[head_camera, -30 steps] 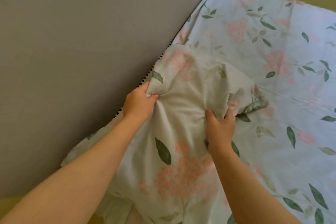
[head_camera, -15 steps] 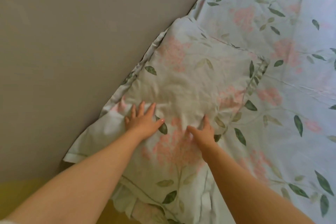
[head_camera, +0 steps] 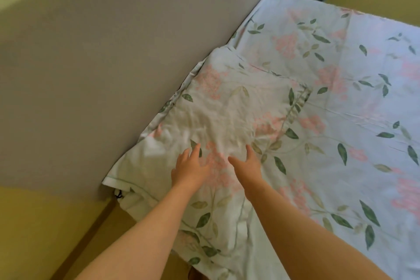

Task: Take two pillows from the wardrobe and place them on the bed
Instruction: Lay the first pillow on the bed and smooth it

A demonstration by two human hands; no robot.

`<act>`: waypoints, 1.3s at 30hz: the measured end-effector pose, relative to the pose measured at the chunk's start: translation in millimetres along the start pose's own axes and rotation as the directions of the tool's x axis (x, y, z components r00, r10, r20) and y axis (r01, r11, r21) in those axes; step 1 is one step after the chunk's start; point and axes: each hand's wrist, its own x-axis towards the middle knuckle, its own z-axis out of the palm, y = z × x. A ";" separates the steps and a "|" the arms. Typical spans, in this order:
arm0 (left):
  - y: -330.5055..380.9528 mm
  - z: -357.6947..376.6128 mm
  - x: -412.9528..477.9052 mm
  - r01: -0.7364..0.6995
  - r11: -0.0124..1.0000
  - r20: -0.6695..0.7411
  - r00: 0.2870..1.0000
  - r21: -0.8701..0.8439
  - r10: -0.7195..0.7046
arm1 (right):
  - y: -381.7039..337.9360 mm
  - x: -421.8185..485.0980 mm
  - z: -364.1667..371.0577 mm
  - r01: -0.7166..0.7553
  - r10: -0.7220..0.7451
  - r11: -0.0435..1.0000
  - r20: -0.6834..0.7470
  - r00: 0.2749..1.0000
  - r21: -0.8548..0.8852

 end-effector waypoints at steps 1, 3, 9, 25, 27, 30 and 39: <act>3.5 4.2 -12.1 0.014 0.999 -0.008 1.000 -0.049 -0.014 | 2.1 -7.5 -7.0 0.006 -0.006 1.000 0.013 1.000 -0.003; 14.1 14.6 -40.7 0.033 0.990 -0.034 0.999 -0.138 -0.038 | 7.9 -23.6 -26.1 0.023 -0.021 0.999 0.048 0.999 -0.048; 23.3 60.4 -113.0 0.083 0.924 -0.086 0.989 -0.374 -0.124 | 33.1 -67.9 -83.6 0.098 -0.079 0.987 0.148 0.986 -0.124; 44.8 134.9 -240.3 0.121 0.846 -0.144 0.963 -0.520 -0.226 | 101.1 -164.5 -159.8 0.111 -0.070 0.983 0.260 0.963 -0.148; 53.4 149.4 -254.7 0.122 0.827 -0.148 0.959 -0.548 -0.240 | 109.7 -171.2 -176.2 0.133 -0.083 0.977 0.275 0.958 -0.169; 66.0 170.5 -276.9 0.100 0.772 -0.189 0.942 -0.628 -0.276 | 122.0 -175.4 -201.1 0.168 -0.105 0.968 0.310 0.945 -0.185; 82.9 234.6 -376.9 0.066 0.557 -0.251 0.844 -0.828 -0.474 | 169.1 -229.1 -254.1 0.307 -0.129 0.905 0.496 0.859 -0.296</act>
